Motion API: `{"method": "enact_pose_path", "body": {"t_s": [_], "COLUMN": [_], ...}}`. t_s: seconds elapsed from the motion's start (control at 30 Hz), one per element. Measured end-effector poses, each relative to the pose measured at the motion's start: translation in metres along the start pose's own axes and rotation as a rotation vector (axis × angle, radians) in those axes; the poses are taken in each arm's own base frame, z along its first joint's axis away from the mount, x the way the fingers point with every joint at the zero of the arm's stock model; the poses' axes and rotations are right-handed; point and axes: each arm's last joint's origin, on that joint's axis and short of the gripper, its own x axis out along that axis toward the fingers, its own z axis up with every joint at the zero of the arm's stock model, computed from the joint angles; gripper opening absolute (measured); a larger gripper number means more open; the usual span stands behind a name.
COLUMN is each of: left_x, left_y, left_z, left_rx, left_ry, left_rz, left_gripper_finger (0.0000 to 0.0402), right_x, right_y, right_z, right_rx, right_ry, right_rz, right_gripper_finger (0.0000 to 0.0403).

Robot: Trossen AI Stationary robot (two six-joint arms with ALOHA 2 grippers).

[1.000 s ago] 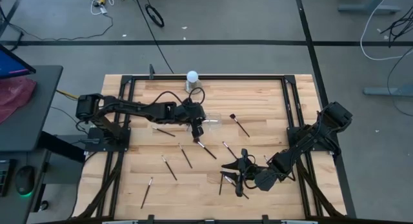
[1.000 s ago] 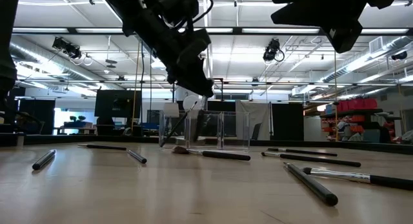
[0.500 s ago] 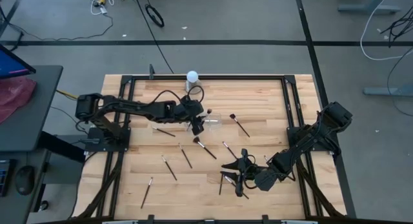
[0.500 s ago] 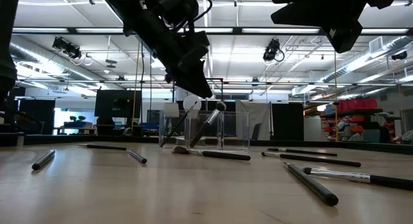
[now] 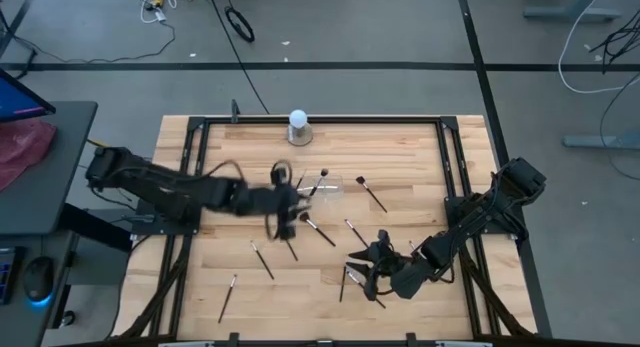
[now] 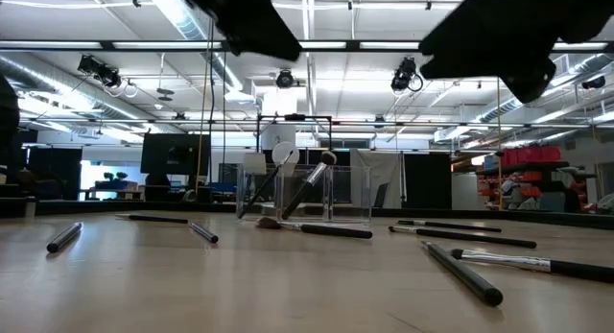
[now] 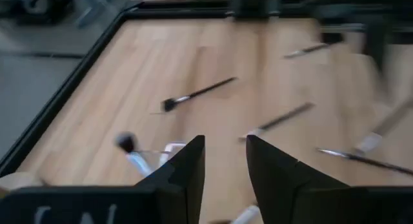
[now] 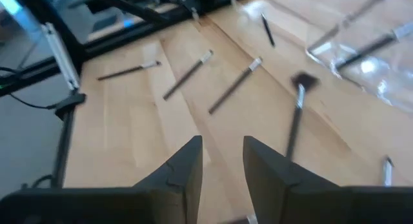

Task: Put items in baskets/containers
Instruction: Put the eyeshadow brush into the transparent organizer

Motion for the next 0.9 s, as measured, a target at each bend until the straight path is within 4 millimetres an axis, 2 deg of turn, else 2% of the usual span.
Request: {"method": "enact_pose_path", "body": {"t_s": [0.2, 0.33, 0.43, 0.57, 0.7, 0.9], "left_x": [-0.016, -0.017, -0.016, -0.01, -0.002, 0.007], "left_y": [-0.052, -0.073, -0.081, -0.083, -0.083, -0.08], "left_z": [-0.032, -0.065, -0.087, -0.105, -0.112, -0.117], "left_rx": [0.025, -0.034, -0.068, -0.118, -0.145, -0.134], "left_ry": [-0.006, -0.043, -0.077, -0.126, -0.156, -0.134], "left_rz": [-0.043, -0.037, -0.032, -0.038, -0.033, -0.005], "left_gripper_finger": [0.0115, 0.0115, 0.0115, 0.0115, 0.0115, 0.0115], "right_x": [0.003, 0.013, 0.027, 0.048, 0.061, 0.071], "right_y": [-0.012, -0.024, -0.034, -0.053, -0.073, -0.086], "right_z": [-0.006, -0.008, -0.013, -0.022, -0.025, -0.03], "right_rx": [0.036, 0.017, 0.002, -0.037, -0.043, -0.033], "right_ry": [0.064, 0.09, 0.107, 0.145, 0.198, 0.335], "right_rz": [-0.09, -0.168, -0.227, -0.328, -0.429, -0.418], "right_gripper_finger": [0.0112, 0.0115, 0.0132, 0.0161, 0.0168, 0.0144]}}
